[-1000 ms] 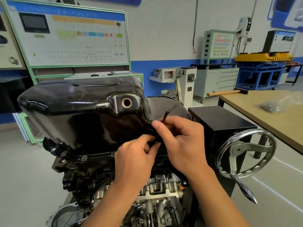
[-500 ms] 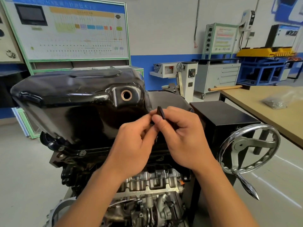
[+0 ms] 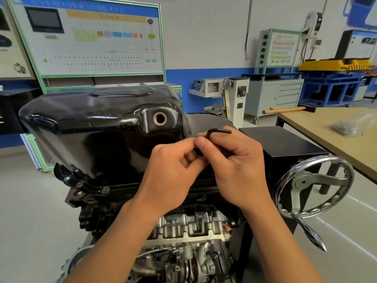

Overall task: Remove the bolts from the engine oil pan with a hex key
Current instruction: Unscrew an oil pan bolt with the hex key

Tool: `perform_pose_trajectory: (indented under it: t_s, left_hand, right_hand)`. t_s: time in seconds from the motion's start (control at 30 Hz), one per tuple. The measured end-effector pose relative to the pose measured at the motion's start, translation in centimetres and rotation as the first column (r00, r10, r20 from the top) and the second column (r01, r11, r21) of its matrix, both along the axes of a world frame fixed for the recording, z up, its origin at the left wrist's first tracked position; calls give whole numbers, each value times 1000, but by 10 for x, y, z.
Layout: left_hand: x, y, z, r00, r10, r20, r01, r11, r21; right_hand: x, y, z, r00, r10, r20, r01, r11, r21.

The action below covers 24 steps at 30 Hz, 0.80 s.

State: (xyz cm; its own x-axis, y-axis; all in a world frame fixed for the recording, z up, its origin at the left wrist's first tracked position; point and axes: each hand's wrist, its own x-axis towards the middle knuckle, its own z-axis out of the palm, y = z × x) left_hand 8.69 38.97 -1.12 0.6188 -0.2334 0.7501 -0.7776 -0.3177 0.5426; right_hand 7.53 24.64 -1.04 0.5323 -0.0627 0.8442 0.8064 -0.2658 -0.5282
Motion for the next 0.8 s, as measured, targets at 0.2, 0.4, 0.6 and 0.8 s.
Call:
perform_pose_trajectory:
  t_s: [0.2, 0.4, 0.6, 0.8]
  left_hand:
    - [-3, 3, 6, 999, -36, 8, 36, 999, 16]
    - [4, -6, 0, 991, 110, 76, -105, 992, -75]
    - [-3, -5, -32, 915, 324, 242, -352, 932, 86]
    - [-4, -5, -58, 886, 382, 261, -417, 905, 90]
  right_hand:
    - [-3, -5, 5, 1000, 12, 8, -10, 981, -194]
    - [-3, -3, 5, 998, -60, 21, 61, 997, -40]
    - [3, 2, -5, 997, -69, -24, 68, 997, -46]
    - [3, 6, -15, 998, -47, -49, 45, 999, -28]
